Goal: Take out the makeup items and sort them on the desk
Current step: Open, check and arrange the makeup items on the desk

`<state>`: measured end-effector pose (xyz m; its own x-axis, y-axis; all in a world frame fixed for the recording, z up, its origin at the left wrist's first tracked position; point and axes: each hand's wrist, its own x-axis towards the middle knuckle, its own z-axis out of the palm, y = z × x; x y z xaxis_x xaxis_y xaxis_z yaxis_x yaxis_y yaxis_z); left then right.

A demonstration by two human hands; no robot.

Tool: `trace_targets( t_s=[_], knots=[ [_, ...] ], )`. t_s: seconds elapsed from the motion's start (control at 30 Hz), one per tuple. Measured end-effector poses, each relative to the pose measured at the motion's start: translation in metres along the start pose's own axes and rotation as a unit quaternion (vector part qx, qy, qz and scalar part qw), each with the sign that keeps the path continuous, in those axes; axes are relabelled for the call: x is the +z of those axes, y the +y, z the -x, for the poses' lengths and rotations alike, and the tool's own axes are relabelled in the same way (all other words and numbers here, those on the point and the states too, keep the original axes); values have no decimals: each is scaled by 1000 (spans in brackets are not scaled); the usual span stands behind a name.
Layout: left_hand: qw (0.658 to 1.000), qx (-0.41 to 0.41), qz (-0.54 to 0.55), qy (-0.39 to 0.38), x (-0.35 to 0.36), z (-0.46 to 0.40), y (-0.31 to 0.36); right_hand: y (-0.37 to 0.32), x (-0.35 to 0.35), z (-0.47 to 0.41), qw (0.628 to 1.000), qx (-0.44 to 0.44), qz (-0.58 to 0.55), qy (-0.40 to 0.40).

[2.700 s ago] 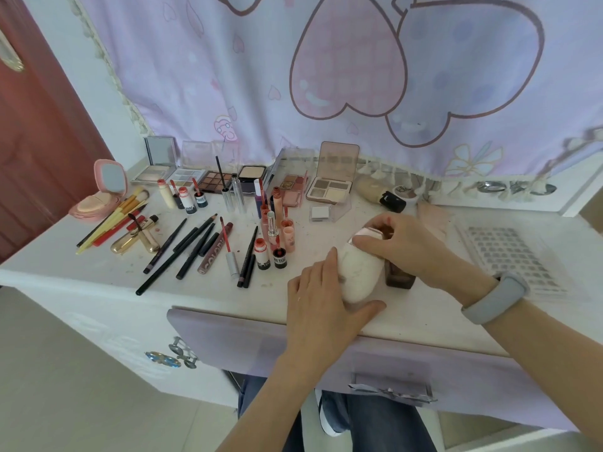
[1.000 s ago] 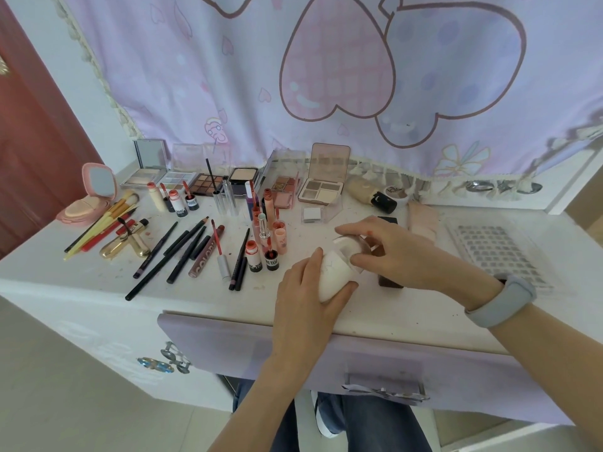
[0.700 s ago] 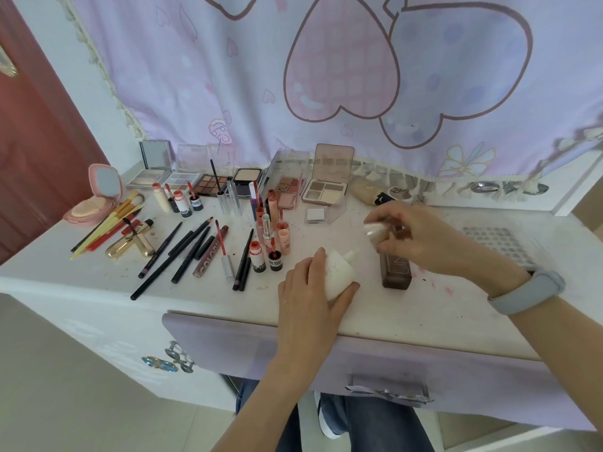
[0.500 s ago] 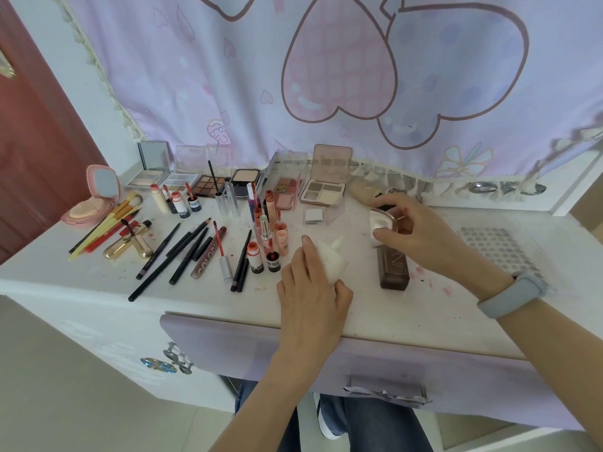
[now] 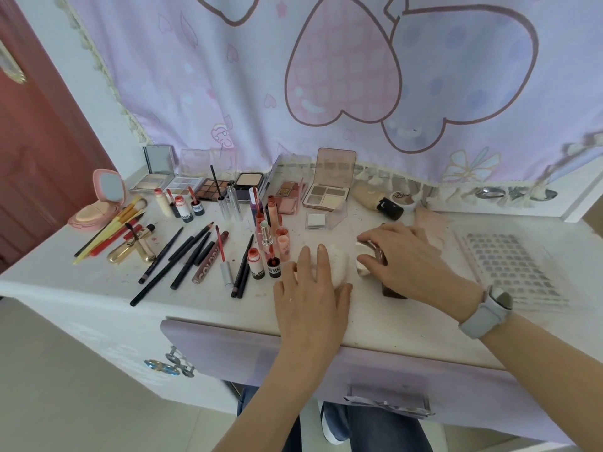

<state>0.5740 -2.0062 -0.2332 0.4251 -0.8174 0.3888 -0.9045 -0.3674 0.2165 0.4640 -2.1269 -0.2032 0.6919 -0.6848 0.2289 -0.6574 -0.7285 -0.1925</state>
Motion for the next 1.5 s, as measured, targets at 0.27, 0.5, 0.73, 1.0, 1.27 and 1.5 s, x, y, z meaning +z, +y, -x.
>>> trace_targets(
  t_s=[0.27,0.5,0.73,1.0,1.27,1.5],
  knots=[
    [994,64,47,76,2,-2,-12,-6,0,13,998,-21,51,37],
    [992,74,44,89,1,-5,-17,-22,4,32,993,-84,79,8],
    [992,75,45,91,-2,-4,-19,-17,8,24,993,-91,74,-32],
    [985,88,96,115,2,2,-15,-6,5,43,992,11,127,10],
    [968,110,159,159,0,1,-2,1,15,42,977,128,-81,147],
    [968,144,196,64,-14,-14,23,20,-26,41,814,235,-411,335]
  ],
)
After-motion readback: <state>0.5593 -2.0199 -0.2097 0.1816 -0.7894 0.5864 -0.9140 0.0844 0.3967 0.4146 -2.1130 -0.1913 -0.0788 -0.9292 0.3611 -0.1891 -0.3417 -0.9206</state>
